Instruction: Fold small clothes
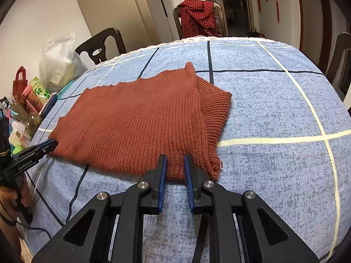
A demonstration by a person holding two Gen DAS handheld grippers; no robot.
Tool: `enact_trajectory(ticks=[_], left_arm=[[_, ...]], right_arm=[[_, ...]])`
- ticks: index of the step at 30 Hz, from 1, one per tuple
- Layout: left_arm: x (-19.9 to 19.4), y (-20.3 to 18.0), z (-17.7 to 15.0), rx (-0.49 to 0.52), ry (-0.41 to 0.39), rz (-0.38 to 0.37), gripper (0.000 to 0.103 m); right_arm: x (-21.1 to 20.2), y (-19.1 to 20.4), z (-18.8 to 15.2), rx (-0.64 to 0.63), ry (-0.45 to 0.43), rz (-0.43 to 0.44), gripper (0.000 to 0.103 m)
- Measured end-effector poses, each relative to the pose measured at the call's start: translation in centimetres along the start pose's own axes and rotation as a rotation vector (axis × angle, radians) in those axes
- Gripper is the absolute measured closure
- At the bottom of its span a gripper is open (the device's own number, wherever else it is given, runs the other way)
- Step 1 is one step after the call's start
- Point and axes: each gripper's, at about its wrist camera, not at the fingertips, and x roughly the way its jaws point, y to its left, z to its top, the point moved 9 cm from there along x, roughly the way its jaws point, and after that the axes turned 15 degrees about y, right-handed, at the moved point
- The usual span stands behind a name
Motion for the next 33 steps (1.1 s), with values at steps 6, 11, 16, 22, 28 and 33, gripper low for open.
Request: enact_trajectory(ticks=[6,11,16,22,28,33], left_arm=[[-1.2,0.2,-0.1,-0.032,0.023,-0.04,0.078],[-2.4,0.6,-2.3,-0.089,0.035,-0.133,0.065],[-1.3,2.1,-4.1,-0.224,0.077,-0.272,0.063],[-0.6,3.4,-2.5,-0.362,0.04,-0.4,0.052],[-0.2,3.9,-1.3,-0.419,0.015,-0.411,0.05],[-0.3,4.4,-1.6,-0.45,-0.013,-0.425,0.05]], right_arm=[[-1.1,-0.3,-0.4,0.029,0.01,0.04,0.077],[-1.8,0.4,-2.0,0.08,0.026,0.156,0.055],[-1.1,-0.2,-3.3,0.167,0.041,0.257,0.054],[-0.6,-2.6,-1.3,0.344,-0.013,0.395,0.051],[-0.6,-2.6,-0.3,0.399,-0.048,0.444,0.051],[-0.9,-3.0,-0.4,0.442,-0.089,0.453,0.051]])
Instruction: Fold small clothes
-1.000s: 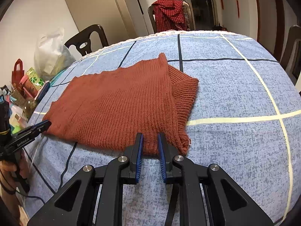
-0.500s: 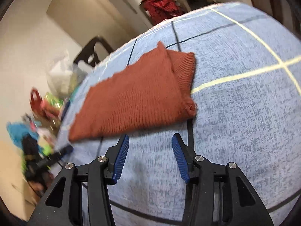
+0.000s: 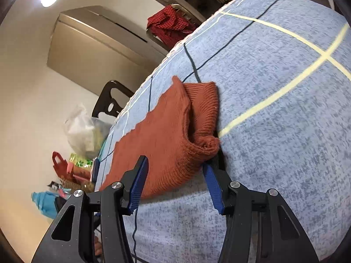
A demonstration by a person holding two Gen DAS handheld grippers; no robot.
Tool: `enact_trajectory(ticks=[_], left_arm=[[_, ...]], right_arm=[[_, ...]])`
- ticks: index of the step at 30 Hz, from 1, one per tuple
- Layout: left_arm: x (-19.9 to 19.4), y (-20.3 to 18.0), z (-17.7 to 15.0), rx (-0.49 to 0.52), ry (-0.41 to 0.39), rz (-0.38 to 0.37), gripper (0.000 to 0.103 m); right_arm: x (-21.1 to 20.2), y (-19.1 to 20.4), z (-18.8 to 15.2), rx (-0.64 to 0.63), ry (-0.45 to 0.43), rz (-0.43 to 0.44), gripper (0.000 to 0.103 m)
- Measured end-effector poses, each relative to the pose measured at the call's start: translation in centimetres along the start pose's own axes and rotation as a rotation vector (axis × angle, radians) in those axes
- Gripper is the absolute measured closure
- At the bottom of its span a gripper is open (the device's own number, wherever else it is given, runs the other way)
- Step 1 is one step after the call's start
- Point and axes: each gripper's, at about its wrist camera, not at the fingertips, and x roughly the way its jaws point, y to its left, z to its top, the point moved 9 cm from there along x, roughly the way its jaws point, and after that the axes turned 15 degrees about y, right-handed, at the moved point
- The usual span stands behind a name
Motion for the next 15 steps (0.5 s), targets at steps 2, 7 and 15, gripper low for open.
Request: enact_trajectory(ticks=[2,7,15], left_arm=[[-0.3,0.2,-0.1,0.005,-0.017,0.02,0.05],[-0.7,0.9,0.6,0.004,-0.065,0.11,0.05],[-0.3,-0.4,0.3,0.008,-0.034,0.022,0.049]], right_arm=[[-0.2,-0.7,-0.2,0.021,-0.011,-0.02,0.051],[-0.5,-0.9,-0.1,0.034,-0.032,-0.03,0.051],[0.1,0.2,0.4,0.005,-0.025,0.022,0.051]])
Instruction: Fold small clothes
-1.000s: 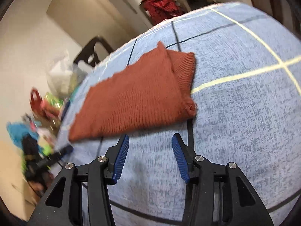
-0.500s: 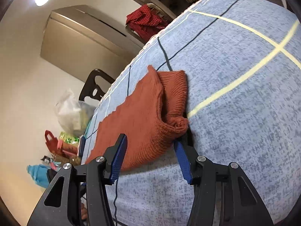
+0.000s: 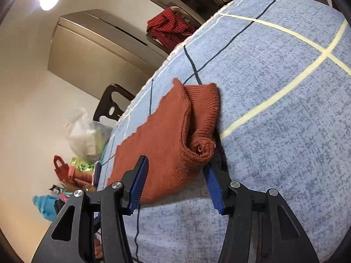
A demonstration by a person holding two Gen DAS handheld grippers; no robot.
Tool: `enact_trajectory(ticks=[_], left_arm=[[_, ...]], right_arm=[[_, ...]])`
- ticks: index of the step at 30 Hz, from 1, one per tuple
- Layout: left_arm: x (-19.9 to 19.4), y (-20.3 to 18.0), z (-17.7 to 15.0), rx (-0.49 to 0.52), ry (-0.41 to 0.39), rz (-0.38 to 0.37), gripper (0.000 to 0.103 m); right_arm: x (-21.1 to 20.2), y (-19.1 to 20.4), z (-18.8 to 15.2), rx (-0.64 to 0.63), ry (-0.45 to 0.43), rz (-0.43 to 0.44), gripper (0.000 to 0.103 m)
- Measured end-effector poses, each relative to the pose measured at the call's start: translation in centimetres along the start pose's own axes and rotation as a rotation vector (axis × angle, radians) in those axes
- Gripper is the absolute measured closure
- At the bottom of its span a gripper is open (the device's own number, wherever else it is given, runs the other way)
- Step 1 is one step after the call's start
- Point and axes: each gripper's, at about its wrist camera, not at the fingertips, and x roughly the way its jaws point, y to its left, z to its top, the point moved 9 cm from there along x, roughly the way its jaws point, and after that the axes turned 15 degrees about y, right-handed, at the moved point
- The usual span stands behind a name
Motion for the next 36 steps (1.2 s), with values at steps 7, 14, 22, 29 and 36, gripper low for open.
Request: enact_trajectory(ticks=[7,14,22,29,36], left_arm=[[0.4,0.2,0.3,-0.052,0.012,-0.072,0.049],[2.8,0.1,2.1,-0.043,0.052,-0.014,0.083],[-1.3,-5.0,4.1,0.099,0.002,-0.097,0.086],[-3.5,-3.3,0.2,0.134,0.037,-0.082,0.086],[-1.4,0.7,-2.9,0.068,0.12,-0.036,0.079]], right_arm=[[0.7,-0.2,0.6,0.008,0.019,-0.016,0.051],[2.1,-0.9,1.6,0.039,0.048,-0.07,0.087],[-1.0,4.3,2.5,-0.06,0.007,0.005,0.09],[-4.4,4.8,-2.3,-0.092,0.008,-0.008,0.089],[-4.1,-1.5,-4.9,0.051,0.055,-0.115,0.074]])
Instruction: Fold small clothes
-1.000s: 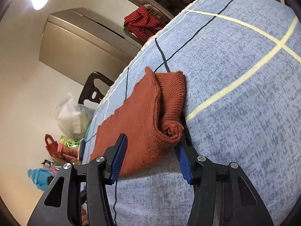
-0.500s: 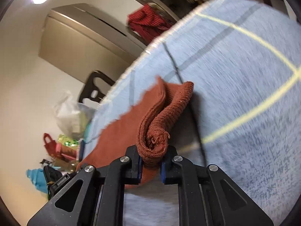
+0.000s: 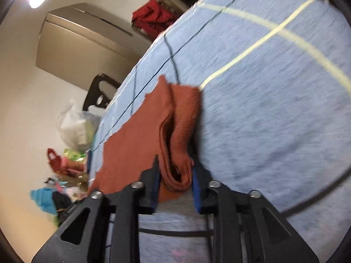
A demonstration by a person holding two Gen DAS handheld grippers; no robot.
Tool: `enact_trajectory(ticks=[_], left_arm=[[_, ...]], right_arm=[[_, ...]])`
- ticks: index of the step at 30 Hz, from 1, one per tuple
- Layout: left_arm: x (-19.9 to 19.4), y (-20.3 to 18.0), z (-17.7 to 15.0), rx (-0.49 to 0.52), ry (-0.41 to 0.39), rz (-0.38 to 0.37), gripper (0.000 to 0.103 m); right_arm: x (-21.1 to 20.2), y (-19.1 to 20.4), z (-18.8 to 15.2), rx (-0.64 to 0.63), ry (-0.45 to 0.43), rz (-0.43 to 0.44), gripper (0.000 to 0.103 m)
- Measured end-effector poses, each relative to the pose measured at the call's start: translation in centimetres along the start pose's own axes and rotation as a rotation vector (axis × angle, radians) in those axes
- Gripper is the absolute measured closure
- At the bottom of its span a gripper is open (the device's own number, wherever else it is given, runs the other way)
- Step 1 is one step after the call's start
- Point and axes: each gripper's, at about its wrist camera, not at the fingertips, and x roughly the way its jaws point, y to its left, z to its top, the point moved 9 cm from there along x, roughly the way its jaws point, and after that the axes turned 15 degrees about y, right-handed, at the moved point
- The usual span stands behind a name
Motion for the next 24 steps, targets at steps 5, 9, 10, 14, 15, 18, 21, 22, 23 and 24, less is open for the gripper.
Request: enact_trajectory(ticks=[5,9,10,14,15,18,21,22,23,24], left_arm=[[-0.3,0.4,0.7,0.021,-0.018,0.026,0.059],[0.5,0.7,1.7,0.016,-0.025,0.028,0.058],[0.5,0.6,1.8,0.021,-0.028,0.036,0.058],[0.5,0.3,1.7,0.052,-0.044,0.12,0.058],[0.5,0.1,1.6,0.072,-0.05,0.162,0.058],[0.7,-0.3,1.2,0.133,-0.059,0.287,0.058],[0.9,-0.6,1.1,0.172,-0.062,0.358,0.058],[0.9,-0.6,1.1,0.181,-0.064,0.375,0.057],[0.9,-0.6,1.1,0.182,-0.064,0.382,0.057],[0.9,-0.6,1.2,0.182,-0.065,0.387,0.057]], right_arm=[[-3.4,1.6,0.4,-0.139,-0.121,-0.159,0.074],[-1.7,4.9,-0.1,-0.284,-0.091,-0.191,0.074],[-1.1,5.3,-0.3,-0.301,-0.079,-0.197,0.074],[2.2,4.8,-0.3,-0.342,-0.016,-0.262,0.074],[2.9,4.2,-0.1,-0.342,0.0,-0.283,0.074],[3.0,3.6,0.5,-0.34,-0.005,-0.305,0.083],[2.6,4.3,1.0,-0.362,-0.022,-0.315,0.083],[2.5,4.5,1.2,-0.365,-0.026,-0.317,0.083],[2.5,4.6,1.4,-0.364,-0.03,-0.316,0.083],[2.5,4.6,1.8,-0.361,-0.033,-0.315,0.083]])
